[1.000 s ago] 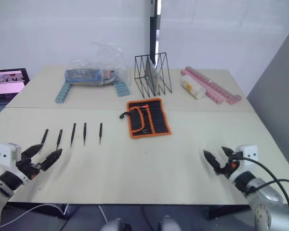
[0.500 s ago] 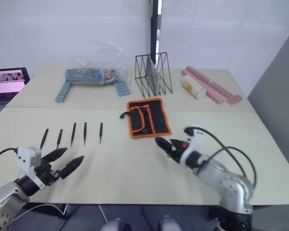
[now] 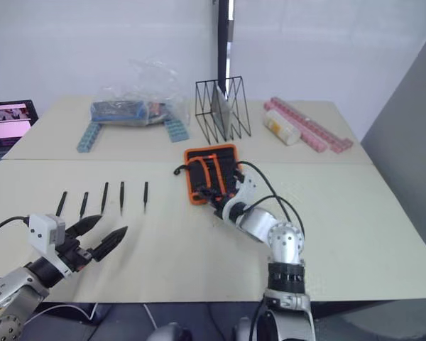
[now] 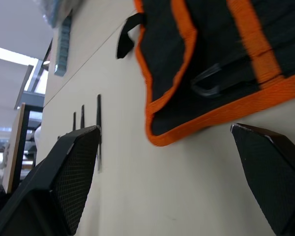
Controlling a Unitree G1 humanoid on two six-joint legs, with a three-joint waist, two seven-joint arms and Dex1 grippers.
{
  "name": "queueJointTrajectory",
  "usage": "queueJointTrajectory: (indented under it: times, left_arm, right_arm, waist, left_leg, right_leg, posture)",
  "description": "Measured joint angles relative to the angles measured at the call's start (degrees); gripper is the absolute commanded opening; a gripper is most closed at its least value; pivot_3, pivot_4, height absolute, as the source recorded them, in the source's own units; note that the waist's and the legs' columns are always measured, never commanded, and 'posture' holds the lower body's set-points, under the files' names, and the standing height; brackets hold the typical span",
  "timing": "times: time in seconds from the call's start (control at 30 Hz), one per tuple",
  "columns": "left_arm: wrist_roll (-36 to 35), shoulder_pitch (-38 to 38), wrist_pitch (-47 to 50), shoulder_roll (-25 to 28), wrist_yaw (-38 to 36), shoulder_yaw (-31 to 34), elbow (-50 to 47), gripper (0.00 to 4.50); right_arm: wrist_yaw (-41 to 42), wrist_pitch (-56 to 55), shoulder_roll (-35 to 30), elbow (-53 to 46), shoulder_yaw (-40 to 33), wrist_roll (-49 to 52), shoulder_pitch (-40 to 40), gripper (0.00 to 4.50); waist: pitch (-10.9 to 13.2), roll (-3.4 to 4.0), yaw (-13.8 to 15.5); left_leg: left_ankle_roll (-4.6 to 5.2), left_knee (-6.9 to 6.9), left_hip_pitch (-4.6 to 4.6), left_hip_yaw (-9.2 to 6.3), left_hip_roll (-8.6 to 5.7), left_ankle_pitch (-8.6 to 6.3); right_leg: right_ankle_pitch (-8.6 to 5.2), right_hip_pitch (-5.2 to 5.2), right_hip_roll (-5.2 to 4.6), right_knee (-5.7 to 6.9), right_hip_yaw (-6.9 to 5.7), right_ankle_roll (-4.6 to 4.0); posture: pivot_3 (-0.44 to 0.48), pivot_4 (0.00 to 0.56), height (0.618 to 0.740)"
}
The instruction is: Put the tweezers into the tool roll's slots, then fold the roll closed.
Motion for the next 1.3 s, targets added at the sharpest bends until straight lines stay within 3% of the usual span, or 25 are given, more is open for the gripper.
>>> queueJointTrajectory:
  times: [0.37,0.5,0.73,1.0,1.3]
  left_arm:
    - [0.00,0.40,-0.13,-0.73,0.86,-0.22,-0.49,4.49]
    - [-0.21,0.52,-0.14,-0.74,0.90,-0.14,-0.53,4.49]
    - [-0.34,0.65,-0.26,-0.74,1.14,0.06,-0.57,4.49]
    - [-0.39,0.94,-0.38,-0.73,1.29,0.12,-0.57,4.49]
    - [-0.44,1.66,-0.38,-0.73,1.66,0.88,-0.88,4.49]
  right_arm:
    - [1.39,-7.07,-0.23,14.22,-1.58,-2.31,-9.41,4.50]
    - [-0.62,-4.40,-0.27,12.56,-1.81,-0.74,-9.36,4.50]
    - [-12.23,5.95,-0.35,0.07,-3.92,12.31,-5.66,4.50]
    - [-19.69,4.34,-0.33,-0.65,-3.81,21.41,-5.62,4.50]
    - [-11.70,-1.52,-0.32,8.85,0.86,15.96,-6.62,4.50]
  waist:
    - [0.00,0.01,-0.69]
    - [0.01,0.02,-0.87]
    - [0.01,0.03,-0.91]
    - [0.01,0.03,-1.29]
    - [0.01,0.03,-1.26]
  left_leg:
    - [-0.02,0.00,0.04,-0.02,0.03,0.01]
    - [-0.01,0.00,-0.05,-0.04,0.04,0.01]
    - [-0.01,-0.01,-0.30,-0.17,0.04,0.01]
    - [0.00,-0.01,-0.31,-0.13,0.04,0.01]
    - [0.00,-0.01,-0.34,-0.10,0.04,0.02]
  right_leg:
    - [0.00,0.02,-0.01,0.04,0.00,-0.01]
    - [0.00,-0.04,-0.06,0.03,-0.01,-0.01]
    - [0.01,-0.25,-0.11,0.23,0.02,-0.01]
    - [0.00,-0.30,-0.04,0.02,-0.01,-0.01]
    - [0.00,-0.33,-0.02,0.00,-0.03,-0.01]
  posture:
    - [0.000,0.150,0.737]
    - [0.000,0.150,0.737]
    - [0.000,0.150,0.737]
    - [0.000,0.150,0.737]
    - [0.000,0.150,0.737]
